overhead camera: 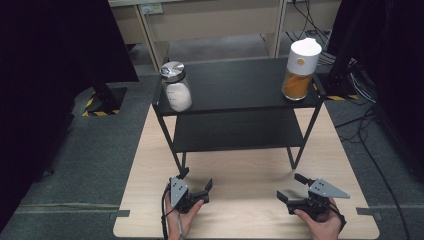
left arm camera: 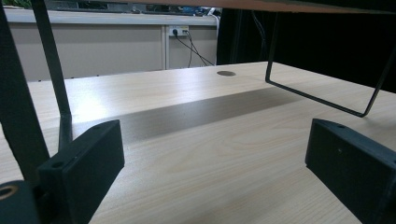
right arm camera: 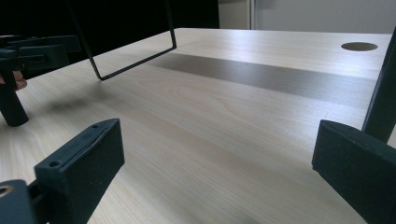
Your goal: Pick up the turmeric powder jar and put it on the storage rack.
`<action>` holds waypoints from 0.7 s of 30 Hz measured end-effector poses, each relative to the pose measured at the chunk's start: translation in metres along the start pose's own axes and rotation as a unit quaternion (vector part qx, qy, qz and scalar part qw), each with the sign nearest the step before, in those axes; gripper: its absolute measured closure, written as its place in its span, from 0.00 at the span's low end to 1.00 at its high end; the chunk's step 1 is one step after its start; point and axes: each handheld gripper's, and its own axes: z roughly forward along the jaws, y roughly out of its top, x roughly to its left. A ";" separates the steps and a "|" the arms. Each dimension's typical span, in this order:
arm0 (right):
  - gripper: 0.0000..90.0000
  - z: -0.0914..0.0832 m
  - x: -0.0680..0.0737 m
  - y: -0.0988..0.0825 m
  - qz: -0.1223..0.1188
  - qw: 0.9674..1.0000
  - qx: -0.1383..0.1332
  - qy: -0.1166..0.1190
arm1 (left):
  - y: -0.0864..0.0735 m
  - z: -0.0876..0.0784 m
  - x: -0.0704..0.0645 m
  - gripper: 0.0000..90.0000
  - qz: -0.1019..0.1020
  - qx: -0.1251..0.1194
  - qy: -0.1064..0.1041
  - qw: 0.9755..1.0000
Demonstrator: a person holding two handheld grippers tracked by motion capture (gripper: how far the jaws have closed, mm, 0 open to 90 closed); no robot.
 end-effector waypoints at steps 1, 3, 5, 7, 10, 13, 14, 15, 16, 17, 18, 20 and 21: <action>0.03 0.000 0.000 0.000 0.000 1.000 0.000 0.000 | 0.000 0.000 0.000 0.04 0.001 0.000 0.000 1.000; 0.03 0.000 0.000 0.000 -0.001 1.000 -0.001 0.000 | 0.000 0.000 0.000 0.04 0.002 0.001 0.000 1.000; 0.03 0.000 0.000 0.000 -0.001 1.000 -0.001 0.000 | 0.001 0.000 0.000 0.04 0.002 0.001 -0.001 1.000; 0.03 -0.001 0.000 -0.001 0.001 1.000 -0.002 0.000 | 0.001 0.000 0.000 0.04 0.002 0.001 -0.001 1.000; 0.03 -0.001 0.000 -0.001 0.002 1.000 -0.003 0.000 | 0.001 0.000 0.000 0.04 0.001 0.002 -0.002 1.000; 0.03 -0.001 0.000 -0.002 0.001 1.000 -0.004 -0.001 | 0.001 0.000 0.000 0.04 0.002 0.002 -0.002 1.000; 0.03 -0.001 0.000 -0.002 0.001 1.000 -0.005 -0.001 | 0.001 0.000 0.000 0.04 0.003 0.002 -0.002 1.000; 0.03 -0.001 0.000 -0.002 0.000 1.000 -0.005 -0.001 | 0.001 0.000 0.000 0.04 0.002 0.002 -0.002 1.000; 0.03 -0.001 0.000 -0.002 0.001 1.000 -0.005 -0.001 | 0.001 0.000 0.000 0.04 0.002 0.002 -0.002 1.000; 0.03 -0.001 0.000 -0.002 0.002 1.000 -0.005 -0.001 | 0.001 0.000 0.000 0.04 0.003 0.002 -0.002 1.000; 0.03 -0.001 0.000 -0.002 0.003 1.000 -0.006 -0.001 | 0.001 0.000 0.000 0.04 0.003 0.002 -0.002 1.000; 0.03 -0.001 -0.001 -0.002 0.004 1.000 -0.006 0.000 | 0.001 0.000 0.000 0.04 0.004 0.001 -0.003 1.000; 0.03 -0.001 -0.001 -0.002 0.004 1.000 -0.006 0.000 | 0.001 0.000 0.000 0.04 0.004 0.002 -0.003 1.000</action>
